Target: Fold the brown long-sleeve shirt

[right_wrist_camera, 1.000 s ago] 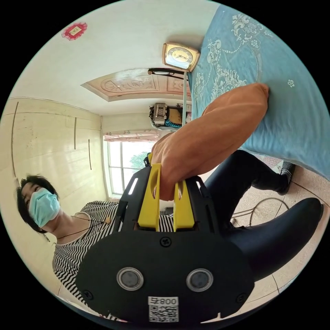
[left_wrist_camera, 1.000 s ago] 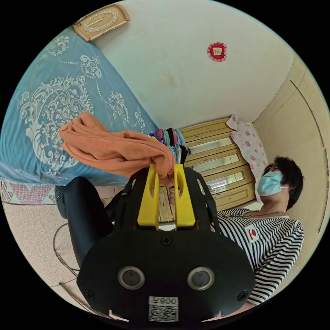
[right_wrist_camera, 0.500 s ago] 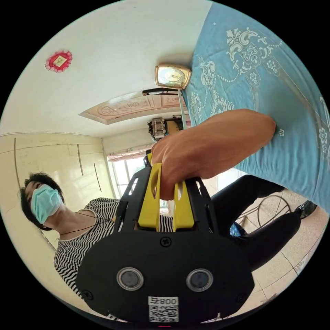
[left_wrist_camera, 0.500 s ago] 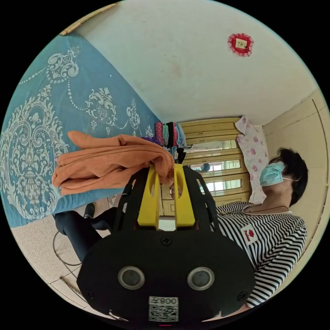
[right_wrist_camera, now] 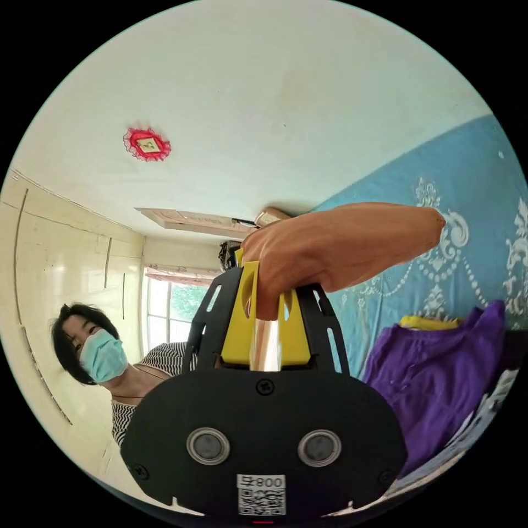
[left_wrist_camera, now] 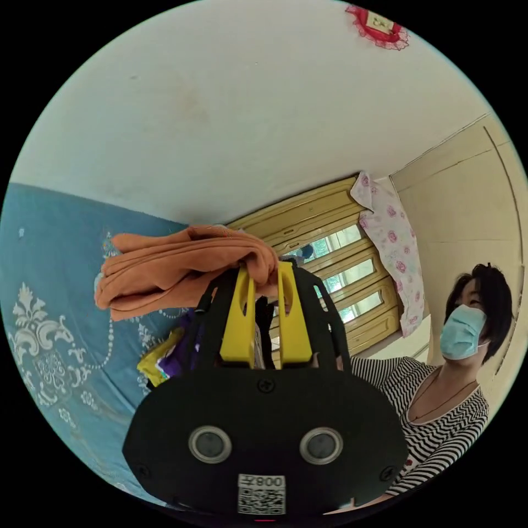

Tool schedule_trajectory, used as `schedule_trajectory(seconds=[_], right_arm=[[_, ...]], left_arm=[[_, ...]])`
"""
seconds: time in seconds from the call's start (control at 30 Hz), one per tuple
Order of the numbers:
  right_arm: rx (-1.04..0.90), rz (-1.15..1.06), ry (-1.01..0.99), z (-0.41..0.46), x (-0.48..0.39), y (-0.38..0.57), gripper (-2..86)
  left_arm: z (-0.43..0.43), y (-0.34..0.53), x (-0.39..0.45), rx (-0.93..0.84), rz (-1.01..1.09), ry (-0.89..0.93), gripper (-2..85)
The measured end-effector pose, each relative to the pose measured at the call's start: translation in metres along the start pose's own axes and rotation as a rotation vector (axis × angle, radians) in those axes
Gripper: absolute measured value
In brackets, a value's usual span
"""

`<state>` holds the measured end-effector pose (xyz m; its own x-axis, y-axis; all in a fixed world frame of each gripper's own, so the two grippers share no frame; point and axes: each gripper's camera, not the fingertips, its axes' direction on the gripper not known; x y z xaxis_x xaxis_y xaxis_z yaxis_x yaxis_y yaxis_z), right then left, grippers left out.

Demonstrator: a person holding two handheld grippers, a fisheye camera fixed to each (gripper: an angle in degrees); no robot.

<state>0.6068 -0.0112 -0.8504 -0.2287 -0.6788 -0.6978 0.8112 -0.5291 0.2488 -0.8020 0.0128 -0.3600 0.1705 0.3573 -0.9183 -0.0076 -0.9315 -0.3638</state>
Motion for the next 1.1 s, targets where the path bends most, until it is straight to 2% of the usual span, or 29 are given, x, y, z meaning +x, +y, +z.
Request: schedule_trajectory(seconds=[0.17, 0.3, 0.4, 0.47, 0.5, 0.57, 0.73, 0.87, 1.1], right_arm=[[-0.065, -0.116, 0.145, -0.105, 0.067, -0.139, 3.5], [-0.115, -0.051, 0.261, -0.147, 0.168, -0.195, 4.1], [-0.158, 0.112, 0.371, -0.168, 0.295, -0.221, 4.7], [-0.207, 0.317, 0.441, -0.173, 0.409, -0.228, 5.2], [-0.226, 0.362, 0.469, -0.173, 0.433, -0.227, 5.3], [-0.366, 0.491, 0.543, -0.164, 0.516, -0.221, 5.8], [-0.434, 0.549, 0.539, -0.163, 0.598, -0.222, 7.5], [-0.531, 0.600, 0.648, -0.148, 0.637, -0.240, 9.5], [-0.615, 0.561, 0.829, -0.129, 0.640, -0.284, 10.7]], left_arm=[[0.150, -0.110, -0.032, 0.035, 0.104, -0.053, 8.0], [0.253, -0.144, -0.093, -0.028, 0.035, -0.120, 8.0], [0.344, -0.147, -0.170, -0.157, -0.120, -0.178, 8.0], [0.411, -0.137, -0.232, -0.294, -0.287, -0.201, 7.9], [0.426, -0.133, -0.245, -0.332, -0.333, -0.197, 7.9], [0.480, -0.123, -0.272, -0.516, -0.364, -0.275, 8.0], [0.541, -0.133, -0.296, -0.679, -0.304, -0.310, 9.2], [0.573, -0.141, -0.315, -0.807, -0.296, -0.351, 10.5], [0.579, -0.157, -0.328, -0.773, -0.316, -0.308, 10.6]])
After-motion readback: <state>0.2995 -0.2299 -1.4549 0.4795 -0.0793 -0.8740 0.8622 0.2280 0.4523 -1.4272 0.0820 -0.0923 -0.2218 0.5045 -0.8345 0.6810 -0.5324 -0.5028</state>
